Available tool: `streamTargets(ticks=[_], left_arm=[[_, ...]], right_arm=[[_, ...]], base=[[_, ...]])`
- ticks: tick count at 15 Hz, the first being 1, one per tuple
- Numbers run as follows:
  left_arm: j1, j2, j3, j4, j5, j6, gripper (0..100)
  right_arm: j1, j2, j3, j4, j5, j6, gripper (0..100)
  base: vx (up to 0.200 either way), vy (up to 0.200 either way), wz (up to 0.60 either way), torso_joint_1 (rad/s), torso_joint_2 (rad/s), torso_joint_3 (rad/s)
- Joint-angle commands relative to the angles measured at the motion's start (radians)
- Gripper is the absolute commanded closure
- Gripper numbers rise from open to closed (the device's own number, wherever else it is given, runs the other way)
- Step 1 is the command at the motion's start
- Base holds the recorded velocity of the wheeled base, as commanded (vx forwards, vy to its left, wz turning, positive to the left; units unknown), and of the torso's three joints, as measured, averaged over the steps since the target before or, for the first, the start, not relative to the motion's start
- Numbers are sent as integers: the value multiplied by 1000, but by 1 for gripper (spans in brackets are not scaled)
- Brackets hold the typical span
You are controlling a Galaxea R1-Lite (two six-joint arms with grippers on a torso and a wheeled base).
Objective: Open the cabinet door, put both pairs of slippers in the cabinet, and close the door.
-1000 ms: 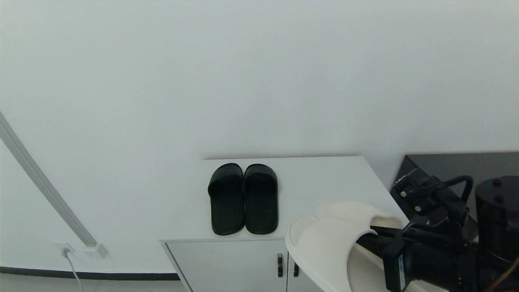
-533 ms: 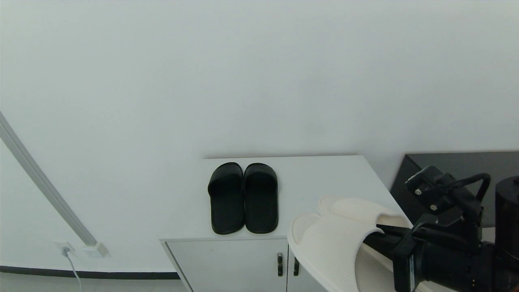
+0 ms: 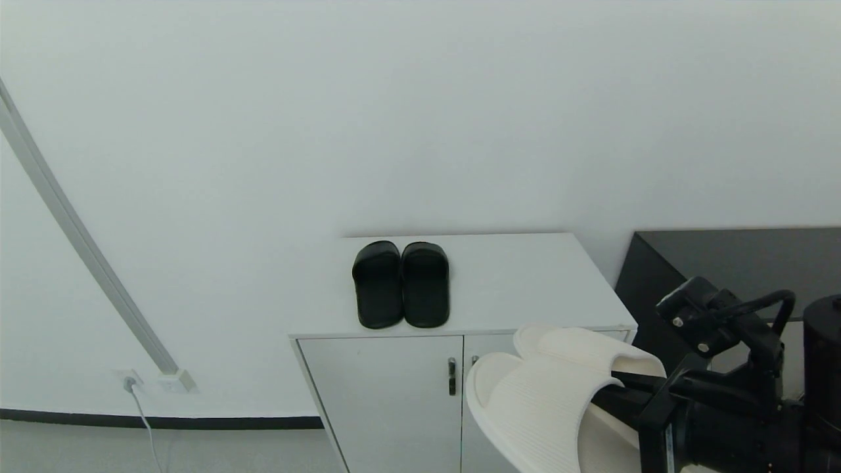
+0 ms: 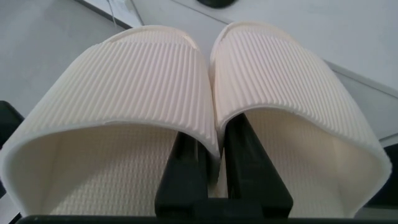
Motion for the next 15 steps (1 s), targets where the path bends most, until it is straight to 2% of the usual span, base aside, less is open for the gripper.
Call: streamTargets(ticks=[1,5,11,15], left_arm=[[0,1,0,0,-1,0,100],[0,1,0,0,1,-21,100],[0,1,0,0,1,-21,100],[0,1,0,0,-1,-20,100]], right_arm=[[0,4,2,1,-1,0,100],[0,14,6,-6,-3,0,100],[0,18,13,-4,1,1,100],[0,18,14,-6,1,1,100]], base=[[0,0,0,0,0,0],[0,0,0,0,0,0],[0,0,0,0,0,0],[0,0,0,-133,314,172]])
